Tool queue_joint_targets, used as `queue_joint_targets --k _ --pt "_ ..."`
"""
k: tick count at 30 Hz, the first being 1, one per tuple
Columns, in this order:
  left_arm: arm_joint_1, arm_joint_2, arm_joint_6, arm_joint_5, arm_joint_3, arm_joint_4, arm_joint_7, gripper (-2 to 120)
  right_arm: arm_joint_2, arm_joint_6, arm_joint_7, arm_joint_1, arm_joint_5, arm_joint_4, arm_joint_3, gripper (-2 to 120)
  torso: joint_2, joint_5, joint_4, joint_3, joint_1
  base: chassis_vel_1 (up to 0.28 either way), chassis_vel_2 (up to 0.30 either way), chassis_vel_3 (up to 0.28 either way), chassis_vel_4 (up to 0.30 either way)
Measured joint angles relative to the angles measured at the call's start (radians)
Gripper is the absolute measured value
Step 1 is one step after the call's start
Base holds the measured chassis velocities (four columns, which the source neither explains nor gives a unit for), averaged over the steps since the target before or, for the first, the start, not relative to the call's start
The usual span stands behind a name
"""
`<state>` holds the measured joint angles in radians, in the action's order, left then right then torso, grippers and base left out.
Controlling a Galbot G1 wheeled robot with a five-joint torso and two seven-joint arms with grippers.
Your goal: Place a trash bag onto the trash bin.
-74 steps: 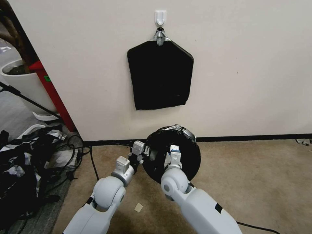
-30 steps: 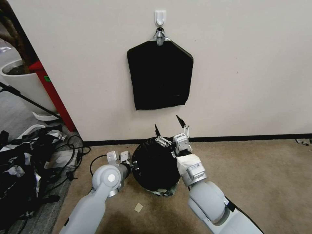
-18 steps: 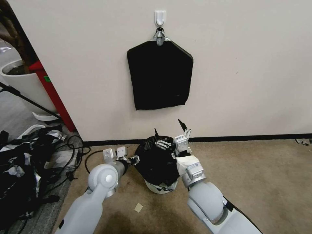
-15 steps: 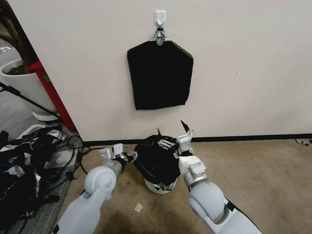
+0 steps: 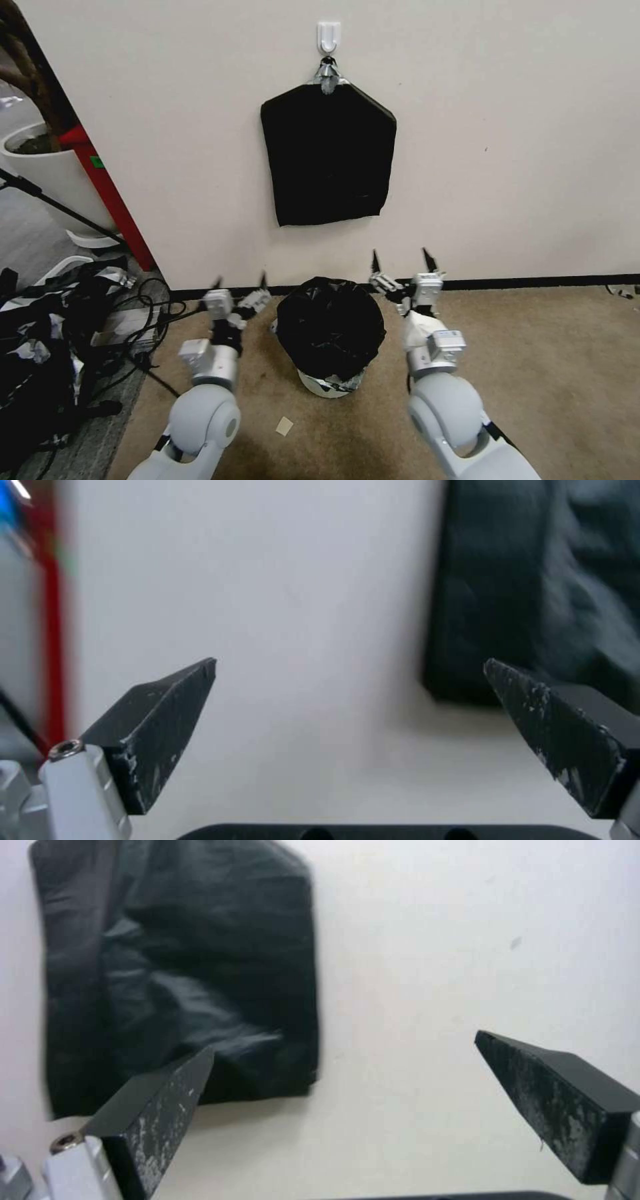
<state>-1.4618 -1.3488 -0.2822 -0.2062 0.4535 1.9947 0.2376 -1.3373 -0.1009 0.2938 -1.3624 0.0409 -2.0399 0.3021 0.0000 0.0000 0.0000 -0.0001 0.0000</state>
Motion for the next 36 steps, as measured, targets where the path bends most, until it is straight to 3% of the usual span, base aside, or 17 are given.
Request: queue_joint_targets --k 1,4,7,10,36 --pt "-0.034 -0.031 -0.033 0.042 0.035 0.017 -0.008 100 -0.021 -0.047 -0.042 -0.021 -0.028 0.014 0.05 100 0.0 -0.0001 0.0001 0.0 0.0 0.0 0.0 0.0 0.0" --pt "-0.065 -0.059 -0.048 0.061 0.065 0.043 -0.01 100 -0.045 -0.089 -0.09 -0.044 -0.047 0.02 0.099 100 0.0 0.0001 -0.0002 0.0 0.0 0.0 0.0 0.0 0.0" --pt "-0.111 -0.118 -0.066 0.098 0.14 0.084 -0.011 100 -0.093 -0.144 -0.204 -0.078 -0.058 0.018 0.186 100 0.0 0.0002 0.0001 0.0 0.0 0.0 0.0 0.0 0.0" --pt "-0.115 -0.124 -0.066 0.103 0.148 0.086 -0.011 100 -0.098 -0.154 -0.223 -0.08 -0.059 0.02 0.196 100 0.0 0.0 0.0 0.0 0.0 0.0 0.0 0.0 0.0" --pt "-0.11 -0.12 -0.051 0.093 0.141 0.086 -0.008 100 -0.095 -0.149 -0.221 -0.076 -0.056 0.02 0.188 100 0.0 0.0 0.0 0.0 0.0 0.0 0.0 0.0 0.0"
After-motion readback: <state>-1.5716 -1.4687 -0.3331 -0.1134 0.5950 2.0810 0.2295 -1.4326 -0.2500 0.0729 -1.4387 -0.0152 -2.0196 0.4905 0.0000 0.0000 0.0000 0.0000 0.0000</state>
